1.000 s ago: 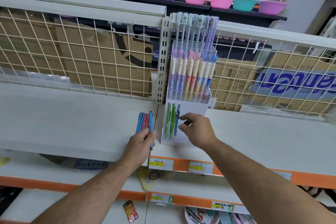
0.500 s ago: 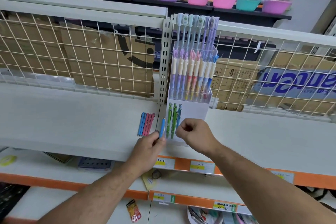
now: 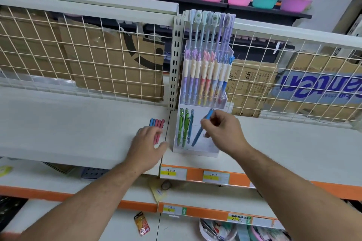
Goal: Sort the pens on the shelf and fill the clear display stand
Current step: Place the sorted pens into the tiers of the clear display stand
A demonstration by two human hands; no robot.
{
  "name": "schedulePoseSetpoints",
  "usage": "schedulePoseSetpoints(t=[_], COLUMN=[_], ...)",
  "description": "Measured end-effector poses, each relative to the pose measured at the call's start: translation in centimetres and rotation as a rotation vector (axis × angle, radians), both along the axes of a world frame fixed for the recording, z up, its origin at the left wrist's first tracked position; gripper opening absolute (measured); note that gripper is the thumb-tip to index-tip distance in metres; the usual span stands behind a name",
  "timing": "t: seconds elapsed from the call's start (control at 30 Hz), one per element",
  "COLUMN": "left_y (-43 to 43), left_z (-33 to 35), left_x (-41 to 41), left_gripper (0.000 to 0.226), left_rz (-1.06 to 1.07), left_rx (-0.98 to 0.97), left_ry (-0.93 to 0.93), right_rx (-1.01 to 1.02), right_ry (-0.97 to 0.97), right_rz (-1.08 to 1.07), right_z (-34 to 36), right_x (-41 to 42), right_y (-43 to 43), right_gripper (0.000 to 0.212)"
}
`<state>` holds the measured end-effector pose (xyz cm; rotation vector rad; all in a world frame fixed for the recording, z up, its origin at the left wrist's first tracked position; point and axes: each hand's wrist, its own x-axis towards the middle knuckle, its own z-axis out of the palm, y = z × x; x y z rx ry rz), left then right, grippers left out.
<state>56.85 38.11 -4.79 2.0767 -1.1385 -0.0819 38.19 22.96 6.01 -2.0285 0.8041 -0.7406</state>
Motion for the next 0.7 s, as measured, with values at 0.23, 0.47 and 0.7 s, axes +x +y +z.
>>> schedulePoseSetpoints(t=[0.23, 0.47, 0.7], left_y=[0.3, 0.2, 0.1], left_z=[-3.3, -3.4, -3.2], left_x=[2.2, 2.1, 2.0], left_gripper=[0.061, 0.065, 0.064], left_rz=[0.039, 0.019, 0.012], left_rx=[0.235, 0.306, 0.311], left_ry=[-0.103, -0.185, -0.190], right_rx=[-0.130, -0.162, -0.222], right_ry=[0.076, 0.146, 0.308], right_rz=[-0.075, -0.072, -0.046], right_z=[-0.6, -1.3, -2.0], right_x=[1.4, 2.7, 3.3], right_y=[-0.8, -0.5, -0.3], right_gripper=[0.021, 0.019, 0.016])
